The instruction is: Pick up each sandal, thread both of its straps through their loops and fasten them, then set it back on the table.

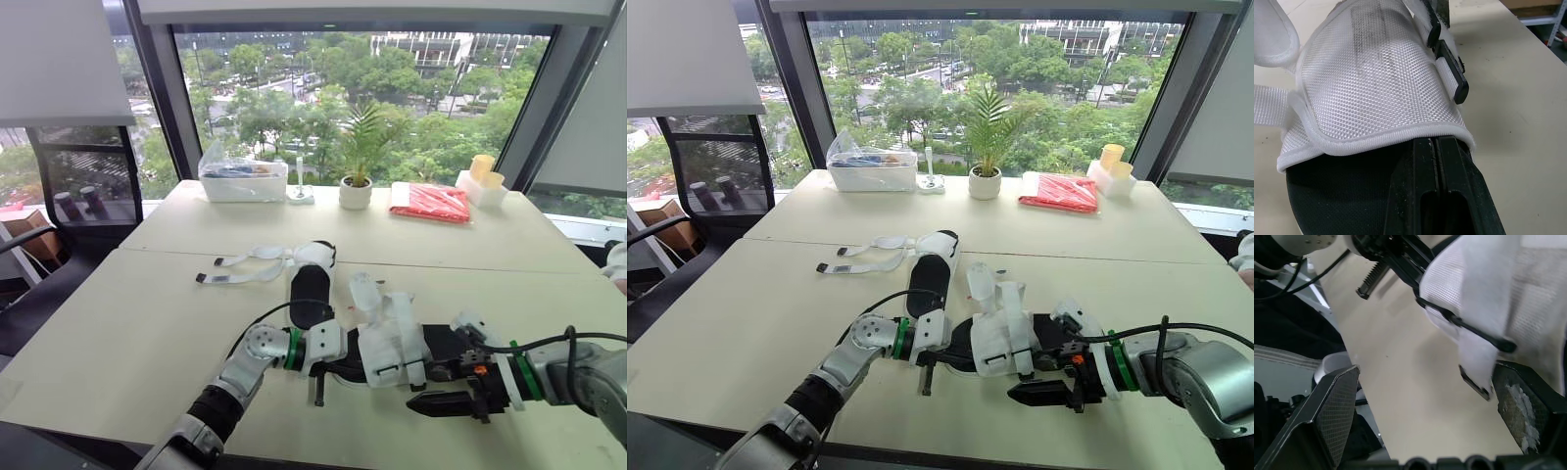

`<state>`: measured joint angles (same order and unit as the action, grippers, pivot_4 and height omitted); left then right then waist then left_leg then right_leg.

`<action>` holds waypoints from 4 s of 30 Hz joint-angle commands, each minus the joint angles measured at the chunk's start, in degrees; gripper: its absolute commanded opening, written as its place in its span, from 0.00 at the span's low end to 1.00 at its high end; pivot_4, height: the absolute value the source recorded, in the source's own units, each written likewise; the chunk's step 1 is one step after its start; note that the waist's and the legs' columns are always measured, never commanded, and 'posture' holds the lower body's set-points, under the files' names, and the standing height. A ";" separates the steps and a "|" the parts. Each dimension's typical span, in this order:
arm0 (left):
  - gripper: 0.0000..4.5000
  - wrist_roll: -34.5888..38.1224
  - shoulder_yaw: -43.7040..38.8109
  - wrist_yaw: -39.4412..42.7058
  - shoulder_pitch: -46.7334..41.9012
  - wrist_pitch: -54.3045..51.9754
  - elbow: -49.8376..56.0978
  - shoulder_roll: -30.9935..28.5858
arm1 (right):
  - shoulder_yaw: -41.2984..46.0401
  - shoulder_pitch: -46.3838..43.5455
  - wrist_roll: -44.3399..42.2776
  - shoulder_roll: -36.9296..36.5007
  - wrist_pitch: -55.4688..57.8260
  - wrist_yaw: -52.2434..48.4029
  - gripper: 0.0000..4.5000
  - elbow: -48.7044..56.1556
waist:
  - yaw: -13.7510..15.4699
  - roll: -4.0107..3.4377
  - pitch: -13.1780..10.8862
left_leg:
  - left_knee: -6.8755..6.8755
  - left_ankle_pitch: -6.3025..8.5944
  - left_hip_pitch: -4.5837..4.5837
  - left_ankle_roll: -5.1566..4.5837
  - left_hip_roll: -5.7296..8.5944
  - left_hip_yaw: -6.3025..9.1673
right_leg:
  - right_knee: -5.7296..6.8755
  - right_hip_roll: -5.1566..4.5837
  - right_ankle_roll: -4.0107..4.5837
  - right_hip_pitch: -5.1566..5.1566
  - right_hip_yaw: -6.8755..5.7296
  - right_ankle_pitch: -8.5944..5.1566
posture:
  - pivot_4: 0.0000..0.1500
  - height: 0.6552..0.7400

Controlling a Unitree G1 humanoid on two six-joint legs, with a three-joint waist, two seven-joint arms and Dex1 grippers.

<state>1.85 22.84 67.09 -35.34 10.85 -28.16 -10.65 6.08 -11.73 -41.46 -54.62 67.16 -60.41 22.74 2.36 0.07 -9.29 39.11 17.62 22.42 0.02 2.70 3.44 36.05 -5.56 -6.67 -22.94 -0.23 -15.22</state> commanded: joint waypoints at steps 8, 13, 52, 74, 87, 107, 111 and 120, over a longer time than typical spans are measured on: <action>0.00 -2.77 2.96 0.65 1.64 -0.81 -2.01 -0.29 | -4.17 -1.07 -0.88 0.79 -1.46 1.50 0.01 -0.22 | -0.02 0.00 0.00 | 0.00 0.00 0.00 0.00 0.00 0.00 | 0.00 0.01 0.00 0.00 0.00 0.00 | 1.00 0.97; 0.00 -2.77 3.06 0.49 2.09 -0.99 -1.70 -0.24 | -6.82 0.80 -0.08 -0.77 -1.45 1.25 0.01 0.48 | -0.04 0.00 0.00 | 0.00 0.00 0.00 -0.01 0.00 0.00 | 0.00 0.01 0.00 -0.01 0.00 0.00 | 1.00 0.97; 0.00 -11.22 10.39 1.37 -0.87 13.70 -14.97 -0.94 | -8.71 -25.05 -10.34 -11.19 -3.02 0.80 0.01 -9.58 | 0.08 0.12 0.27 | -0.02 0.13 -0.08 -0.20 -0.03 0.07 | -0.58 -0.17 0.02 0.37 -0.03 0.01 | 1.00 0.97; 0.00 -11.00 10.34 0.74 1.02 13.71 -13.80 -1.47 | -20.77 -25.18 15.96 -1.60 -16.49 -3.56 0.41 -30.56 | -0.12 -0.13 0.93 | -0.03 0.14 -0.09 -0.20 0.03 0.08 | -0.60 -0.15 -0.03 0.37 -0.02 0.05 | 1.00 0.97; 0.00 -10.63 9.85 0.64 0.68 13.16 -13.96 -1.12 | -20.08 -24.12 29.21 5.82 -25.80 8.42 0.99 -40.40 | -0.21 0.15 1.88 | -0.10 0.14 -0.19 -0.20 0.01 0.09 | -0.61 -0.11 -0.02 0.41 -0.02 0.04 | 1.00 0.97; 0.00 -10.73 9.60 0.10 0.91 13.38 -14.75 -0.66 | -3.75 -26.27 23.85 6.55 -6.99 13.84 0.99 -27.39 | -0.06 -0.15 1.97 | -0.15 0.16 -0.17 -0.23 0.02 0.07 | -0.66 -0.17 -0.01 0.42 0.03 0.04 | 1.00 0.97; 0.00 -10.63 9.46 0.21 0.81 13.43 -15.05 -0.71 | 0.07 -25.30 17.24 8.38 3.66 13.52 0.99 -22.32 | -0.10 -0.15 1.97 | -0.15 0.17 -0.15 -0.25 0.02 0.08 | -0.68 -0.23 0.00 0.41 0.04 0.03 | 1.00 0.97; 0.00 -10.94 9.39 -0.04 0.16 14.07 -15.93 -0.70 | 3.92 -25.68 9.83 15.43 12.38 16.55 0.99 -21.14 | -0.11 -0.15 1.97 | -0.17 0.20 -0.12 -0.30 0.03 0.08 | -0.71 -0.28 0.00 0.40 0.04 0.03 | 1.00 0.97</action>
<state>-3.26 27.27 65.19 -38.51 27.00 -37.87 -10.27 8.78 -36.52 -30.16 -39.89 79.22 -44.47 0.37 2.25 -0.08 -7.31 38.95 17.81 22.30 -0.29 2.73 3.53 35.34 -5.84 -6.67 -22.54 -0.20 -15.19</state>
